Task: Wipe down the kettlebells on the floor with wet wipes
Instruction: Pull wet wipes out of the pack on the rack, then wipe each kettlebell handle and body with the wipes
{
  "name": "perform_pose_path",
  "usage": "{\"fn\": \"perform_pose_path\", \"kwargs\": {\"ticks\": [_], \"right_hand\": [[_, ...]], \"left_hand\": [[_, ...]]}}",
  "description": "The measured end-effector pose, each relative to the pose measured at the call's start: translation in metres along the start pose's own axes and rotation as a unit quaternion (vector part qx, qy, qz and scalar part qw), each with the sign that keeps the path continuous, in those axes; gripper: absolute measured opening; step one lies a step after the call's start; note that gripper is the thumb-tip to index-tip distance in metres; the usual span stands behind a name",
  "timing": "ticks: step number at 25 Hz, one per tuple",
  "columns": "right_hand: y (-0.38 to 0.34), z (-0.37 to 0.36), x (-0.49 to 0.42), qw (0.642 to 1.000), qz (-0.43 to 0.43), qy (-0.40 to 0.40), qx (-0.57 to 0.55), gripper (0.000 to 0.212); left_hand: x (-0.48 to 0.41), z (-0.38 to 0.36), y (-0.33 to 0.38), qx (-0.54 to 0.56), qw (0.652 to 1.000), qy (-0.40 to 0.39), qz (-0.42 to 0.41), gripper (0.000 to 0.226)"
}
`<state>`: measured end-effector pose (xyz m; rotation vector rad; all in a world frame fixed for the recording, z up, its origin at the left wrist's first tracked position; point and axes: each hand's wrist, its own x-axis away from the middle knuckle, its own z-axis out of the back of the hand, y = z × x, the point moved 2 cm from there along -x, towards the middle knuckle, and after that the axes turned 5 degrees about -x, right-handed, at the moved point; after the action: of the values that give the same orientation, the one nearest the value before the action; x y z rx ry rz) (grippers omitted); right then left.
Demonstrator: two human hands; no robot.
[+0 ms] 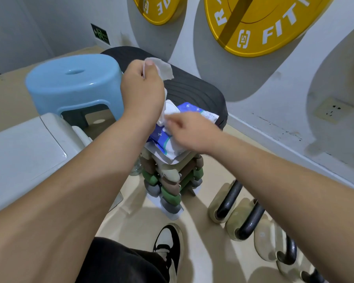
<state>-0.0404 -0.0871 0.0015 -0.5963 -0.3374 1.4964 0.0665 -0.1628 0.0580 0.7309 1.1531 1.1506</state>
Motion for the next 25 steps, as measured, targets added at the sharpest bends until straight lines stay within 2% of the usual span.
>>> {"fn": "perform_pose_path", "kwargs": {"ticks": [2, 3, 5, 6, 8, 11, 13, 15, 16, 17, 19, 23, 25], "right_hand": [[0.005, -0.021, 0.013, 0.978, 0.073, -0.074, 0.181, 0.057], [0.005, -0.024, 0.015, 0.973, 0.097, -0.082, 0.191, 0.064], [-0.002, -0.01, 0.019, 0.993, 0.087, -0.054, 0.058, 0.055], [-0.002, 0.002, 0.023, 0.998, 0.061, -0.007, -0.019, 0.047], [0.004, 0.029, 0.032, 0.99, -0.032, 0.107, -0.088, 0.04], [0.012, 0.069, 0.047, 0.941, -0.171, 0.21, -0.204, 0.038], [0.018, 0.086, 0.057, 0.871, -0.257, 0.249, -0.336, 0.031], [0.026, 0.093, 0.071, 0.776, -0.313, 0.186, -0.515, 0.032], [0.031, 0.094, 0.077, 0.743, -0.326, 0.127, -0.57, 0.04], [0.038, 0.093, 0.086, 0.727, -0.322, 0.079, -0.602, 0.047], [0.059, 0.088, 0.108, 0.709, -0.315, 0.062, -0.628, 0.048], [0.103, 0.086, 0.149, 0.708, -0.342, 0.206, -0.582, 0.032], [0.119, 0.084, 0.166, 0.706, -0.353, 0.235, -0.568, 0.031]], "left_hand": [[0.005, -0.002, 0.004, -0.026, 0.999, -0.016, -0.017, 0.034], [0.007, -0.002, 0.007, -0.033, 0.999, -0.021, -0.016, 0.035], [0.01, 0.0, 0.015, -0.014, 1.0, -0.017, -0.002, 0.035], [0.011, 0.001, 0.021, 0.013, 1.0, -0.012, 0.004, 0.033], [0.017, 0.002, 0.034, 0.075, 0.997, -0.019, 0.011, 0.029], [0.037, -0.009, 0.046, 0.104, 0.989, -0.1, 0.021, 0.032], [0.053, -0.02, 0.053, 0.12, 0.975, -0.183, 0.048, 0.032], [0.073, -0.032, 0.06, 0.157, 0.937, -0.296, 0.097, 0.02], [0.085, -0.039, 0.062, 0.167, 0.909, -0.359, 0.129, 0.017], [0.097, -0.045, 0.062, 0.157, 0.882, -0.417, 0.15, 0.021], [0.117, -0.06, 0.055, 0.122, 0.844, -0.493, 0.171, 0.03], [0.145, -0.081, 0.038, 0.112, 0.793, -0.547, 0.242, 0.038], [0.164, -0.097, 0.031, 0.115, 0.771, -0.565, 0.27, 0.042]]}}
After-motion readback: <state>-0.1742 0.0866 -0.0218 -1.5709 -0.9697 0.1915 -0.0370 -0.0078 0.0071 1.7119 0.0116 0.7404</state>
